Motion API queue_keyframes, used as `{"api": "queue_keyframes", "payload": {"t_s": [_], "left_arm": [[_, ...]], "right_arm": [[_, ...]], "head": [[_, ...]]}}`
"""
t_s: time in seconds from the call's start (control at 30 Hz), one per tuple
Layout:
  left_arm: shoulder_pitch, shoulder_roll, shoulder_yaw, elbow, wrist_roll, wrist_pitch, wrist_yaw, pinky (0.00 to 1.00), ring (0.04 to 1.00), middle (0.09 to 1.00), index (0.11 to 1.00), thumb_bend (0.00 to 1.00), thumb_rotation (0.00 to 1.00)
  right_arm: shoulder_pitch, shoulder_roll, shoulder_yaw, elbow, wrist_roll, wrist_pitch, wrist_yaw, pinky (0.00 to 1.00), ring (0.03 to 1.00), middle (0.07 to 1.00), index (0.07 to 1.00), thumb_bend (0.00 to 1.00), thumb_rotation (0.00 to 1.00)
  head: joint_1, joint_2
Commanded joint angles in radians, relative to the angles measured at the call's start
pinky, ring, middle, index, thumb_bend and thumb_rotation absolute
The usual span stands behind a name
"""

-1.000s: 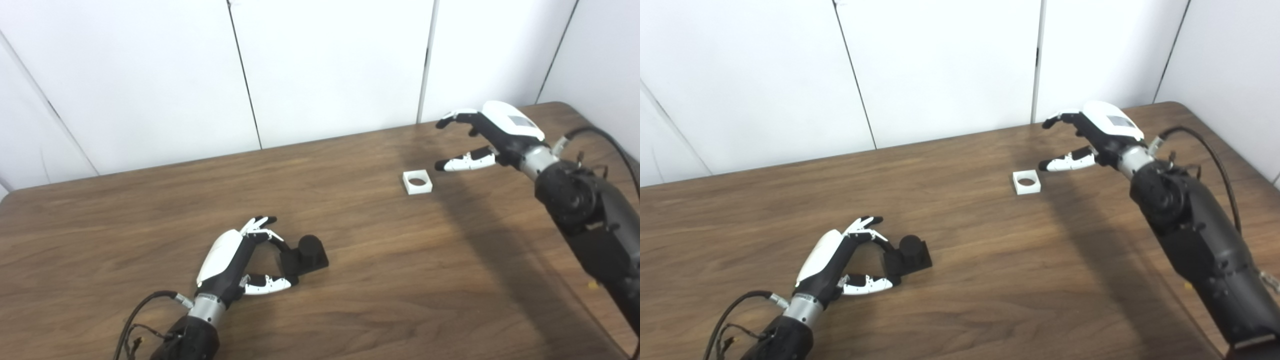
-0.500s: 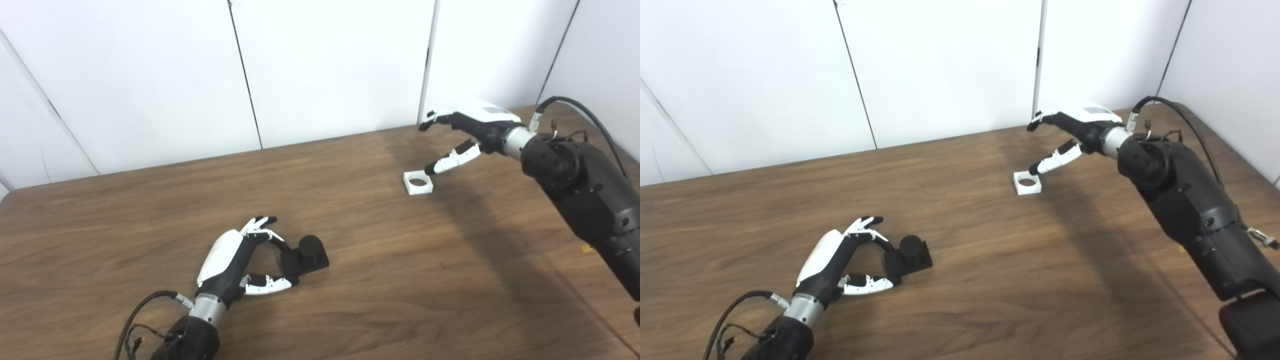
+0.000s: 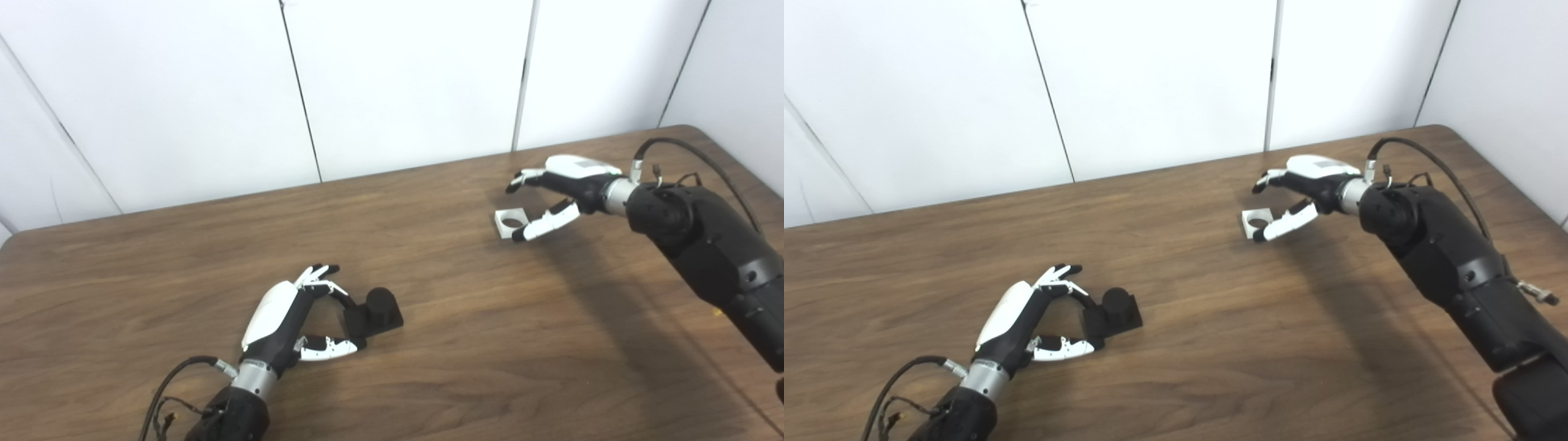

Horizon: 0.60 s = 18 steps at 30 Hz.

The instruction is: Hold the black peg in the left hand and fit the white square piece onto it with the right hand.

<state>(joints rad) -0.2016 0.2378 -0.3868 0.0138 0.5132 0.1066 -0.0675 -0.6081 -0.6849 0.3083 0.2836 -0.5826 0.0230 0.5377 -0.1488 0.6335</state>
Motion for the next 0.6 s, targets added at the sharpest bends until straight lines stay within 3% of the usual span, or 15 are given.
{"api": "queue_keyframes", "payload": {"t_s": [0.0, 0.17, 0.57], "left_arm": [[0.022, 0.017, -0.015, 0.028, 0.035, 0.035, -0.045, 0.95, 0.978, 0.924, 0.492, 0.52, 0.08], [0.024, 0.014, -0.012, 0.027, 0.03, 0.034, -0.045, 0.95, 0.983, 0.926, 0.492, 0.52, 0.08], [0.023, 0.014, -0.011, 0.037, 0.036, 0.026, -0.035, 0.94, 0.977, 0.923, 0.492, 0.52, 0.08]], "right_arm": [[-0.069, -0.028, -0.012, -0.019, -0.003, -0.005, 0.003, 0.9, 0.975, 0.968, 0.881, 0.93, 0.64], [-0.07, -0.022, -0.008, -0.008, -0.007, 0.015, 0.025, 0.88, 0.979, 0.971, 0.89, 1.0, 0.62], [-0.065, -0.001, 0.002, 0.05, -0.018, -0.012, 0.005, 0.91, 0.966, 0.965, 0.895, 1.0, 0.55]], "head": [[-0.001, 0.002], [0.003, 0.004], [0.02, 0.006]]}}
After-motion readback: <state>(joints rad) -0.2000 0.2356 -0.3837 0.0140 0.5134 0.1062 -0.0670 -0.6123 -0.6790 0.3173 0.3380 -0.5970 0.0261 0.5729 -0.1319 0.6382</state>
